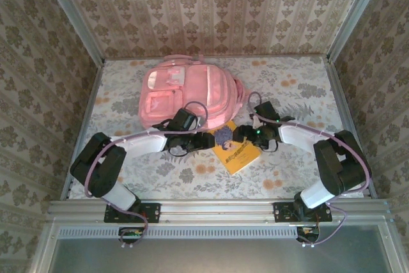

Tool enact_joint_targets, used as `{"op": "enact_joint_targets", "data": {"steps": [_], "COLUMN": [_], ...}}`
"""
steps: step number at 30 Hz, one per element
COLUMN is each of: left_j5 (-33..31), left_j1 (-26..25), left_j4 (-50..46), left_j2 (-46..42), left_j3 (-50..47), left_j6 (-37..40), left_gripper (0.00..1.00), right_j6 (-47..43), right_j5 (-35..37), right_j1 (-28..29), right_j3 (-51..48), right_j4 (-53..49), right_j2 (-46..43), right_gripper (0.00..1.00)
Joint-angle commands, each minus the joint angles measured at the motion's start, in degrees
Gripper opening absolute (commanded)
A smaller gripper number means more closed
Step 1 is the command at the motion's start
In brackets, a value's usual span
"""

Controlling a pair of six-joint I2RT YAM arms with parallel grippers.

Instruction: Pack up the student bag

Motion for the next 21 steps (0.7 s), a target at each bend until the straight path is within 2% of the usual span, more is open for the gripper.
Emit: {"op": "enact_joint_targets", "data": {"steps": [1,6,9,12,18,21], "left_j5": [-0.2,1.12,2.44,4.4,6.07,7.19], "left_j1": [-0.23,-0.14,-0.03,-0.15,-0.1,-0.24], "left_j4": [0.37,0.38,0.92,2.12,2.13,2.19], "left_j2": [1.87,3.41,3.87,3.87,3.28,3.46], "left_j3": [0.06,-1.13,-2.65,-4.29,-5.86,-5.75], "left_j6": [0.56,1.77,2.21,2.13,3.62,4.02], "left_gripper": [0.64,0.64,0.64,0.63,0.62,0.6], "right_j6": [1.83,7.17,12.62,19.32,22.42,25.67], "right_j5": [-3.8,-7.25,-10.59,-15.38,-17.67,-20.78], "right_j1": [3.77,5.62,5.64,5.71,5.94,5.99], "right_j3": [-3.02,-7.69,-10.76,-13.29,-13.66,-14.19], "right_j4": [1.93,7.84,15.74,26.93,33.02,38.18], "right_j2": [-4.33,-7.48,-7.29,-4.31,-0.03,1.07], "right_gripper": [0.88,0.87,0.86,0.86,0.85,0.81]}}
